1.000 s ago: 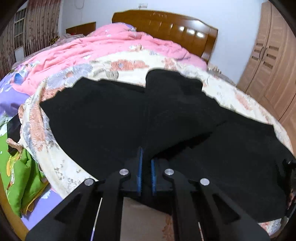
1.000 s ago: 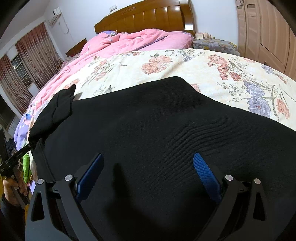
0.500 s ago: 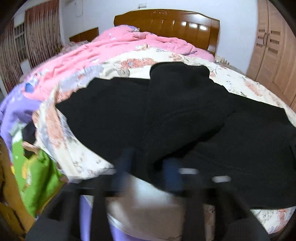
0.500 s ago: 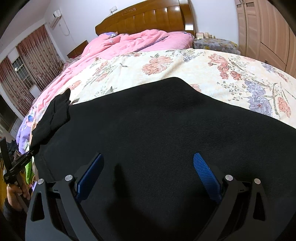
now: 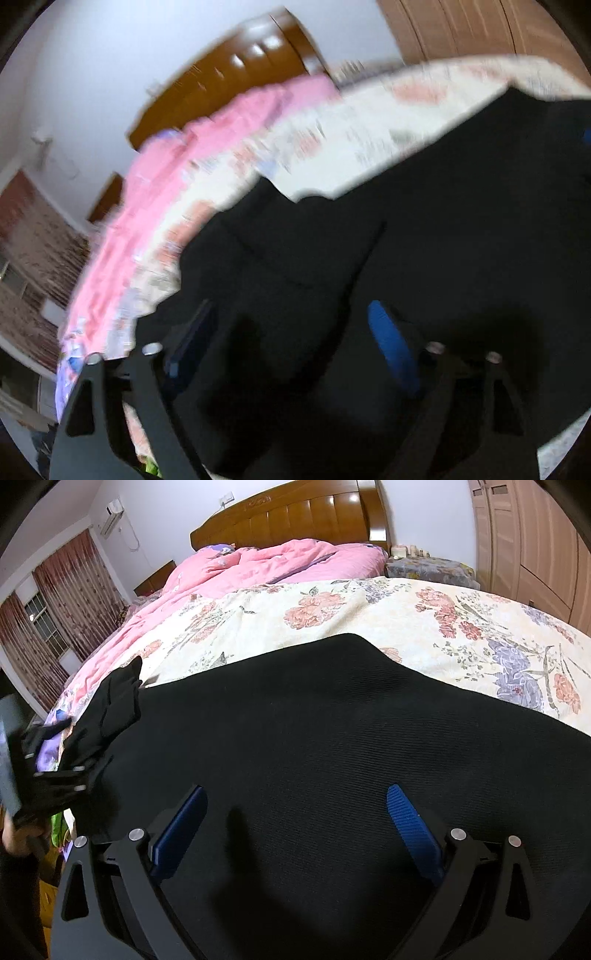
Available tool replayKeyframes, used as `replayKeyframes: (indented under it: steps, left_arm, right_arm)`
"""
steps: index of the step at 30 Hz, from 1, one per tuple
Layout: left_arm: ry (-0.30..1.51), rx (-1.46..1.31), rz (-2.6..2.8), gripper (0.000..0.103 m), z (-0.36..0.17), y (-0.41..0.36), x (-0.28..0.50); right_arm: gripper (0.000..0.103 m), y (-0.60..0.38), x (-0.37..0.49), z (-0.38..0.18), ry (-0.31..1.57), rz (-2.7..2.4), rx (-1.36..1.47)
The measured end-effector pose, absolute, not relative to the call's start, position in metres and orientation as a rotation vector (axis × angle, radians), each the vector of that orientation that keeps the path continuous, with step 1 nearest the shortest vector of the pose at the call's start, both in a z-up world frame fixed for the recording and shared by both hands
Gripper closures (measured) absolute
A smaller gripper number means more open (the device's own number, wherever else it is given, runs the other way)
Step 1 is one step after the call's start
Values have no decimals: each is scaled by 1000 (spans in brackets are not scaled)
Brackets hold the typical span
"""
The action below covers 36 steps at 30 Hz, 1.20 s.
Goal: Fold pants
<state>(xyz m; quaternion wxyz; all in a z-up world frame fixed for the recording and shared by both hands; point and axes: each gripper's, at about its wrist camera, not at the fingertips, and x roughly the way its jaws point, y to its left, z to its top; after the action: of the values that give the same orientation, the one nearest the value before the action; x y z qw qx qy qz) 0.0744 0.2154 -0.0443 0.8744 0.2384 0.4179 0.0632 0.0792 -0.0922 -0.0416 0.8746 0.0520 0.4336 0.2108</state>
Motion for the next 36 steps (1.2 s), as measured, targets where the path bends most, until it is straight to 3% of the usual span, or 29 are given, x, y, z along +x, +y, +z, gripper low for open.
replayKeyframes:
  steps: [1,2,3,4,7,13,17,25,27,28,33,34,36]
  left_arm:
    - [879,475,116,27,-47,220,78]
    - [883,416,93,39,-44,229,82]
    - [897,375,75,55,-43,234,84]
    - [884,311,60,81,-36,242,83]
    - [781,56,58,86,-18,270,69]
    - [470,-652,204,86,-1,408,-6]
    - [445,-896,345,84,-27,478,-44]
    - [479,-960,335,59,-54,499,-46]
    - [471,-942,360,63,-53,500,-36]
    - [495,-905,417,83,-51,500,-34]
    - [587,-720,541,81,-51,488,-14]
    - [603,-662,603,71,-45,481,-12]
    - [604,-541,750,39,-31,468,-14]
  right_arm:
    - [8,-93,79,-42,905,441,113]
    - [8,-93,79,-42,904,442,115]
    - [8,-93,80,-42,905,442,113]
    - [7,-93,79,-42,905,441,110]
    - [7,-93,79,-43,907,439,101]
    - [7,-92,79,-43,909,437,91]
    - [6,-91,79,-43,910,437,85]
    - [6,-89,79,-44,912,430,71]
    - [6,-88,79,-44,913,428,67]
    - [6,-88,79,-44,913,428,66]
    - [6,-88,79,-44,912,429,69]
    - [6,-88,79,-43,912,429,69]
    - [6,-88,79,-43,912,429,71]
